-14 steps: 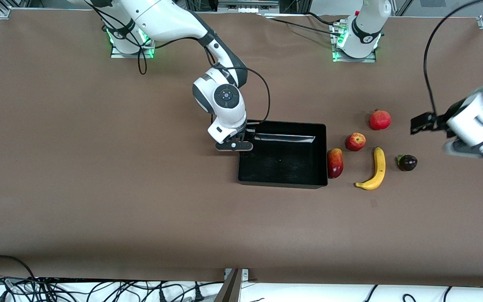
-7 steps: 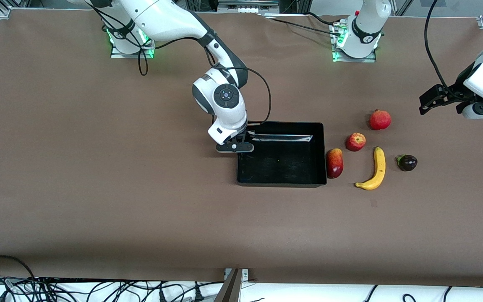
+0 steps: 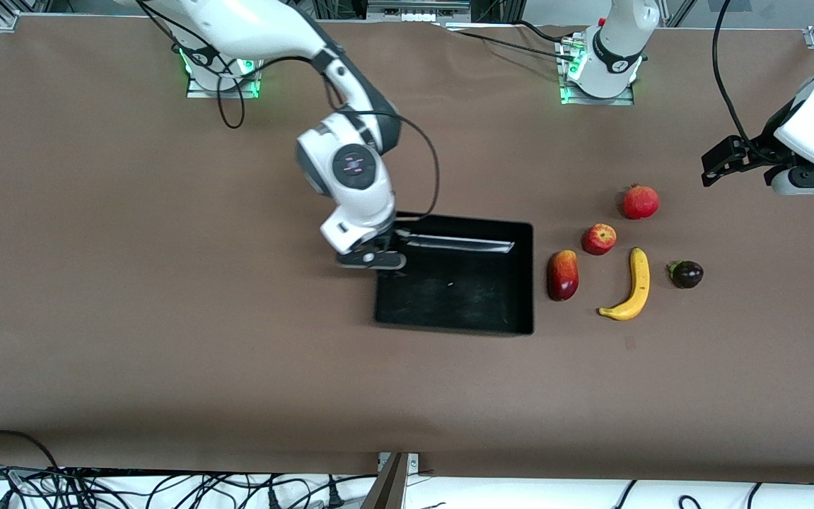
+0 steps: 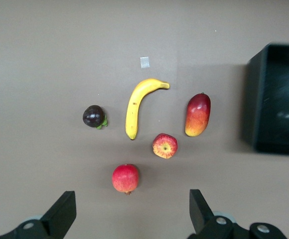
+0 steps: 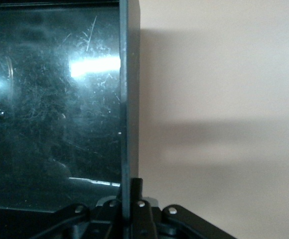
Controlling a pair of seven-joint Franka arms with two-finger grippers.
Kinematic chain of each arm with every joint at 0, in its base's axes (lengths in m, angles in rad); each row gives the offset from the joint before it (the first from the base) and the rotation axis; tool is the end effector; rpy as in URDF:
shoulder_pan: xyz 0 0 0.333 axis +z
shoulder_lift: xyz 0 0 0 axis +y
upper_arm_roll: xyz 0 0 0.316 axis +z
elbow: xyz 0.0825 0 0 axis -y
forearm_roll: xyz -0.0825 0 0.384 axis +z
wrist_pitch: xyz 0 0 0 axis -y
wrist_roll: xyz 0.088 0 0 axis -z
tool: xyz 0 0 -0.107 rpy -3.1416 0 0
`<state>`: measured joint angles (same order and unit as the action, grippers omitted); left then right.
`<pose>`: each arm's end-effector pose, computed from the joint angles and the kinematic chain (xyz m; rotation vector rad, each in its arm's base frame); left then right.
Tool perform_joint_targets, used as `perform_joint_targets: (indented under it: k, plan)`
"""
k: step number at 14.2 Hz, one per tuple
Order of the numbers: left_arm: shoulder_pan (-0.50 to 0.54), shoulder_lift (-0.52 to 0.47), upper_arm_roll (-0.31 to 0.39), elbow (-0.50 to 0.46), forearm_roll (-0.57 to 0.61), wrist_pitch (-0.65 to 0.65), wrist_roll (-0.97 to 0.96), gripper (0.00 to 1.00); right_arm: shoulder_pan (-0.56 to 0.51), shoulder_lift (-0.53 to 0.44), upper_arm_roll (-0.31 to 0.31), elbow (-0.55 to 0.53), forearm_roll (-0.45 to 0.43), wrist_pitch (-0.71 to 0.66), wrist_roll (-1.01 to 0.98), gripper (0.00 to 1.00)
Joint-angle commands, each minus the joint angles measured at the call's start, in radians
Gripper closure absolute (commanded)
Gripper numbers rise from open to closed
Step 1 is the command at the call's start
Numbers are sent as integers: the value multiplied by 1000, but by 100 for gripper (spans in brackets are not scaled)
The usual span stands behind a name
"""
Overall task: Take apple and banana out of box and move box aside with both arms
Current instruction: 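Drag the empty black tray across the table toward the right arm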
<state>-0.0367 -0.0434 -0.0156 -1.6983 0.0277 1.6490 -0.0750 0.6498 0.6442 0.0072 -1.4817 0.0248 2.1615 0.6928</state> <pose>0.5450 -0.0259 0.5948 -3.1128 -0.0319 0.0064 0.5679 0.4382 0.3001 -3.0987 0.0787 -0.0187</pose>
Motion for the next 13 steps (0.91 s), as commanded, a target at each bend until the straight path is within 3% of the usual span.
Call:
perform_joint_targets:
  k: [1, 6, 13]
  plan:
    - [-11, -4, 2, 17, -17, -25, -8, 0, -114, -99, 17, -17, 9, -109, -165, 100]
    - [-14, -4, 2, 19, -17, -34, -8, 0, -312, -202, 14, -81, 23, -218, -509, 100]
    - [-14, -4, 2, 19, -17, -35, -9, 0, -524, -287, -42, -296, 24, -120, -824, 100]
